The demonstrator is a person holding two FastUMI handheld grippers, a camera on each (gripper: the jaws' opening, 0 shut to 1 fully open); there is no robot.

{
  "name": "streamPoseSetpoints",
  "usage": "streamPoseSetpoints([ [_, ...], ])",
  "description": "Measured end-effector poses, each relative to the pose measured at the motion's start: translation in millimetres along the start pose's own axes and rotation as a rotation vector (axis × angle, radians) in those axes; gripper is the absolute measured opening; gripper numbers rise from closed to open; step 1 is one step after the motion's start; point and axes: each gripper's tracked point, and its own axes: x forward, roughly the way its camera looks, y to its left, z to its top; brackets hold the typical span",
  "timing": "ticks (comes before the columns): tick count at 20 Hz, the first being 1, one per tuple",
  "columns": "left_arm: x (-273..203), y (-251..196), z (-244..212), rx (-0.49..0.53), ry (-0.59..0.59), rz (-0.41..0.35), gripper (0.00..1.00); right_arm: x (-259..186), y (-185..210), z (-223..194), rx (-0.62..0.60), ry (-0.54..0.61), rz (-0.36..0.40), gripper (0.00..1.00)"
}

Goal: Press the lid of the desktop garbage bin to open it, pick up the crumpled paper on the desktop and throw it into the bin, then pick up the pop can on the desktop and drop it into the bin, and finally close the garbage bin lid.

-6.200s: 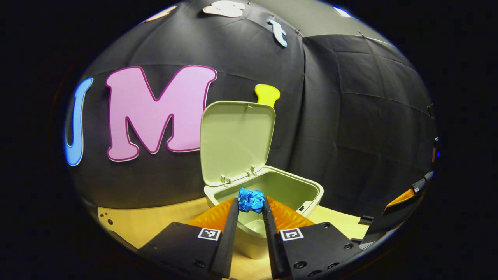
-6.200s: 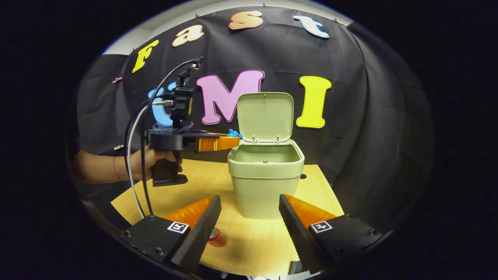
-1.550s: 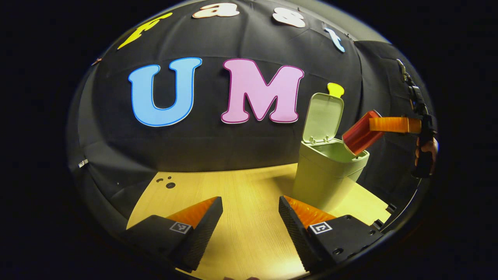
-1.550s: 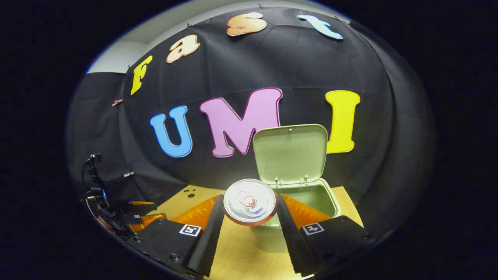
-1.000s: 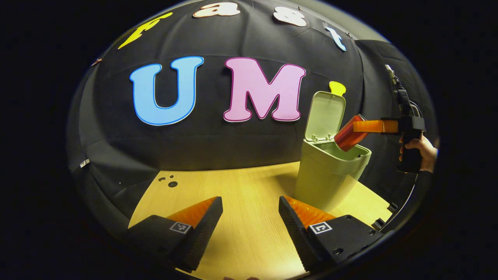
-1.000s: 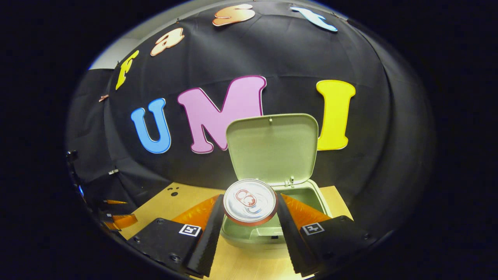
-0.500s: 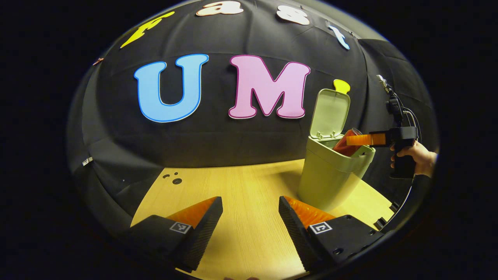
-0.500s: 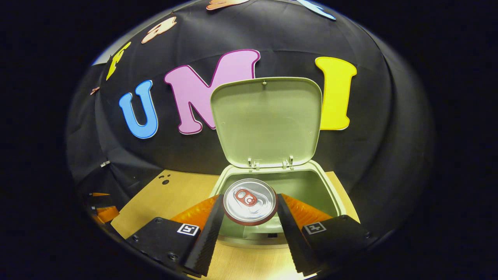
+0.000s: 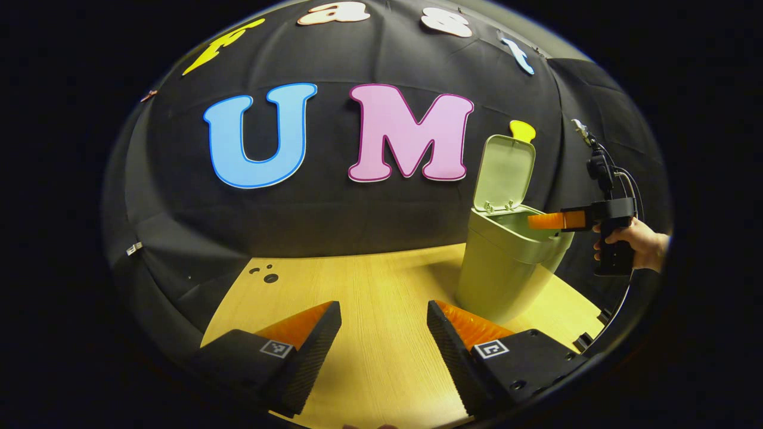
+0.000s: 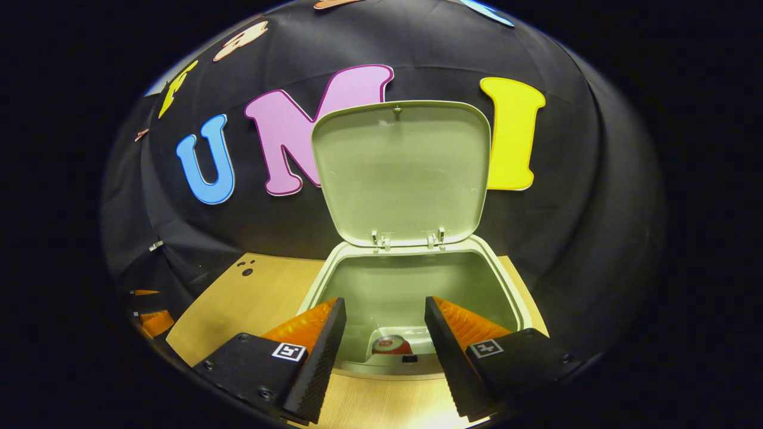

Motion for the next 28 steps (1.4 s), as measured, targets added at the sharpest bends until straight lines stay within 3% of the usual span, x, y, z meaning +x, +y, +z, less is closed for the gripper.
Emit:
streamPoseSetpoints([
  [6, -1, 1, -1, -0.004, 0.001, 0.003, 0.94, -11, 3, 11, -0.001, -0.030, 0.011, 0.84],
  [9, -1, -1, -1, -0.004, 0.000, -0.001, 0.94, -21, 9, 29, -0.029, -0.065, 0.022, 0.95],
  [19, -4, -4, 1, -0.001, -0.013, -0.015, 0.94, -64, 39, 154, -0.115, -0.347, 0.067, 0.98],
  [28, -17, -8, -6, -0.026, -0.008, -0.016, 0.94, -48, 24, 225, -0.164, -0.475, -0.042, 0.96],
])
